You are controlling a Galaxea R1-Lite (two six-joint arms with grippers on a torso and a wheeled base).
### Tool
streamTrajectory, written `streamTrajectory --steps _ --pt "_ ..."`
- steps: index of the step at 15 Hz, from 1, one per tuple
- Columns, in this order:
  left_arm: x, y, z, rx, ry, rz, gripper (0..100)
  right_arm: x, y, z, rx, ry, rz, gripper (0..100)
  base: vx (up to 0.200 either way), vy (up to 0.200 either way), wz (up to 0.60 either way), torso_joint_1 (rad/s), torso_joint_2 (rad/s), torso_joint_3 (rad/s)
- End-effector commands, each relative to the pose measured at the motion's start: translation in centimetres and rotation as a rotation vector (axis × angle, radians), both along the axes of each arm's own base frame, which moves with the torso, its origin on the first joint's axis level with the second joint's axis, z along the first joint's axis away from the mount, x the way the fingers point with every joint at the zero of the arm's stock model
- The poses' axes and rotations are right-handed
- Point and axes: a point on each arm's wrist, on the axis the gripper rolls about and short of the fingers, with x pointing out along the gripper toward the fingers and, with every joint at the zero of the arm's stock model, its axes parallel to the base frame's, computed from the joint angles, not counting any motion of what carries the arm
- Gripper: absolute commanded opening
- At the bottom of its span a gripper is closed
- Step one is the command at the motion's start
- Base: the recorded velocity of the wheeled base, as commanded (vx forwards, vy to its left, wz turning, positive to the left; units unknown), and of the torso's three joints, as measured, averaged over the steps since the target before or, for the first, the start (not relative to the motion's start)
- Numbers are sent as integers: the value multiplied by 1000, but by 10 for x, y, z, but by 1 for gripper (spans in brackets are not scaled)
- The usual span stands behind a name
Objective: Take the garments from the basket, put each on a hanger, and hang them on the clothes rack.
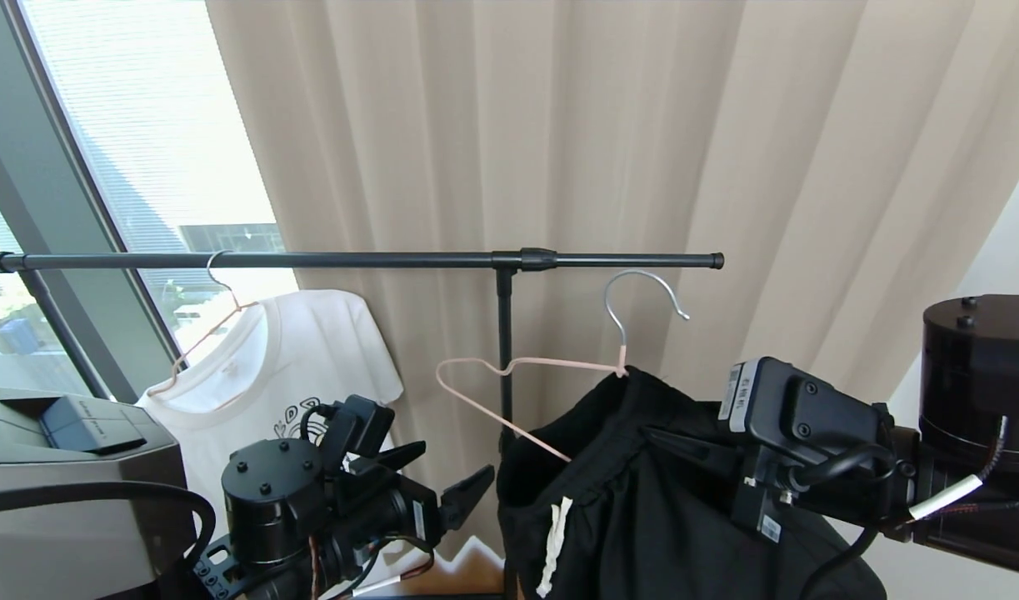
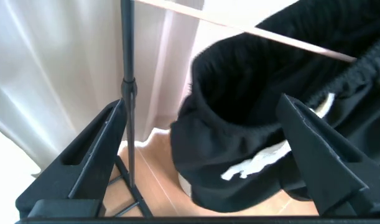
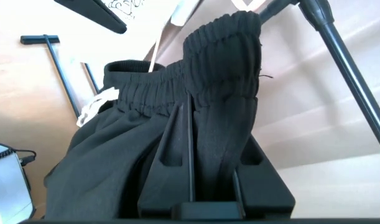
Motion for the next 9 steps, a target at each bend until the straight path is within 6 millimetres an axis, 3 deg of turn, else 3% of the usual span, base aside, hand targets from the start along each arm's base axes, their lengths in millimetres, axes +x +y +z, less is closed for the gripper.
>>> streamTrajectory --steps 1,9 --pt "2 -2 -6 8 16 0 100 -4 -2 0 2 -2 7 0 0 0 0 0 0 0" --pt "0 -14 -24 36 69 -15 100 -9 4 1 10 0 35 0 0 0 0 0 0 0"
